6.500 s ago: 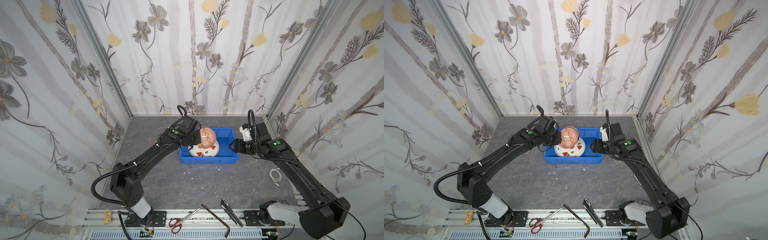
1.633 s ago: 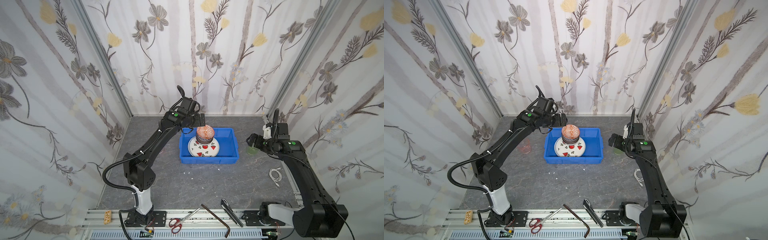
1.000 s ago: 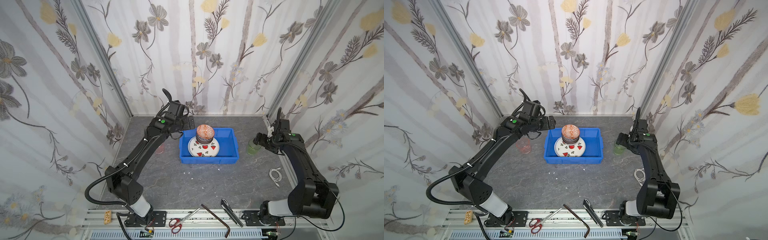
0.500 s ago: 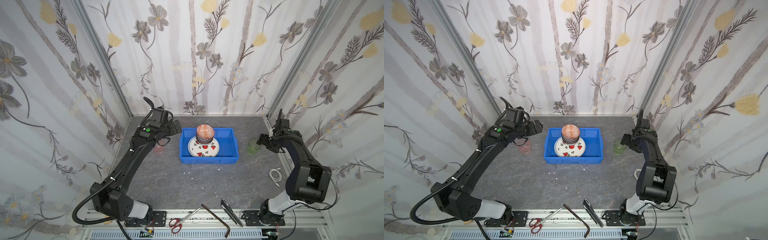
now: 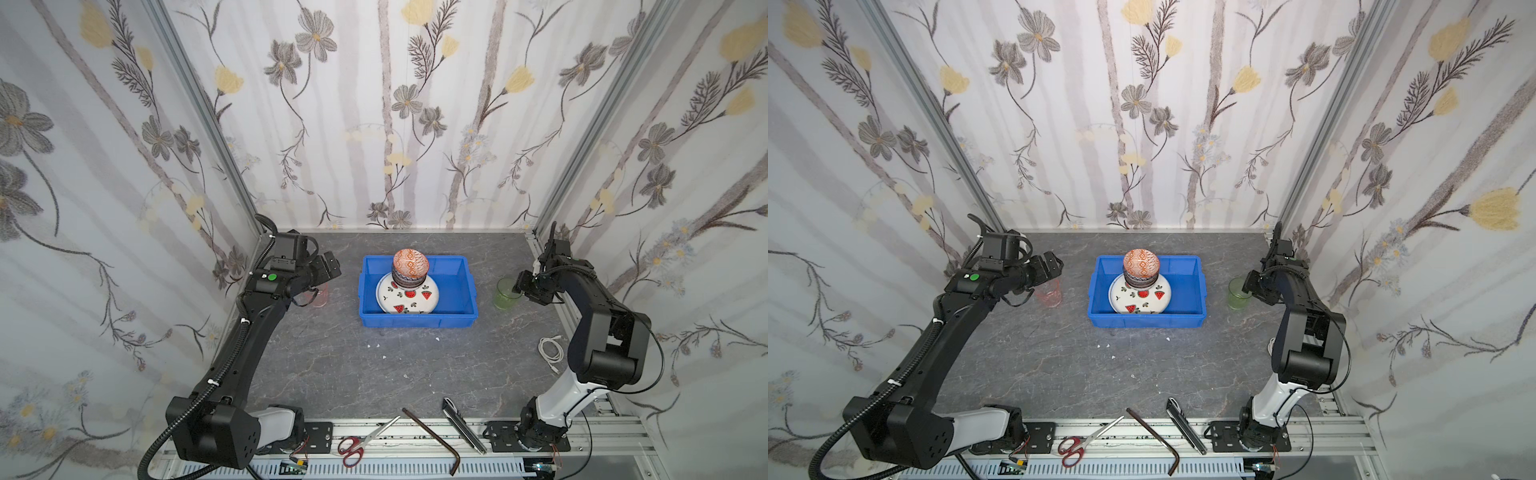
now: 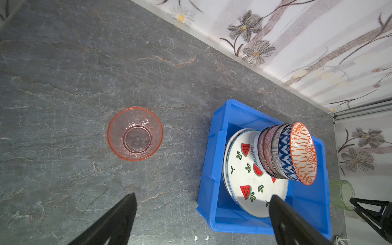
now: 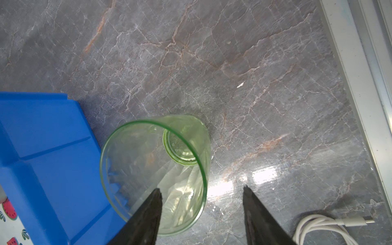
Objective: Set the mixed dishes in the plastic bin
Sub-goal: 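Grasp the green glass cup rim with the right gripper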
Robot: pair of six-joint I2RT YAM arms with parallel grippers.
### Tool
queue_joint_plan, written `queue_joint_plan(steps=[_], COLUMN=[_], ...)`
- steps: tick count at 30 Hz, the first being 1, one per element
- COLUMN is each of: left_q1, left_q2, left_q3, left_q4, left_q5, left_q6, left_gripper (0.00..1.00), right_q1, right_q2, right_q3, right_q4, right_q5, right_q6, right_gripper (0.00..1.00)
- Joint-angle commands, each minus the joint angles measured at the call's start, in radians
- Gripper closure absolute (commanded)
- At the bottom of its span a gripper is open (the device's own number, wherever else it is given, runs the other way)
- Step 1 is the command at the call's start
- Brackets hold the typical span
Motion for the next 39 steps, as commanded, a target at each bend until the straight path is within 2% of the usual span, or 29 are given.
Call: queue_joint_plan(steps=[1, 9, 20, 30, 39], left_q1=[0.011, 0.020, 0.024, 0.026, 0.028], left_q2=[-0.008, -0.006, 0.000, 0.011, 0.024], left_q3=[-0.009, -0.011, -0.019, -0.017, -0.008], left_q4=[0.016, 0.017, 0.019, 0.024, 0.030], left_q5=[0.025, 0.029, 0.028, 0.032, 0.041], left_q6=[-0.002, 0.001, 0.000, -0.001, -0.002], left_gripper=[0.00, 0.00, 0.00, 0.00, 0.00], right_q1=[-0.001, -0.001, -0.001, -0.001, 0.018], right_q2=[0.030, 0.077, 0.090, 0.034, -0.110], right_q3=[0.020, 0.033, 0.028, 0.026, 0.086], right_q4=[0.040, 0.059, 0.060, 0.012, -0.097], right_q5=[-0.004, -0.011, 0.000, 0.023, 0.043], right_q6=[-0.003, 0.005, -0.003, -0.027, -0.047], right_gripper=[0.45, 0.70, 0.88, 1.00, 1.00])
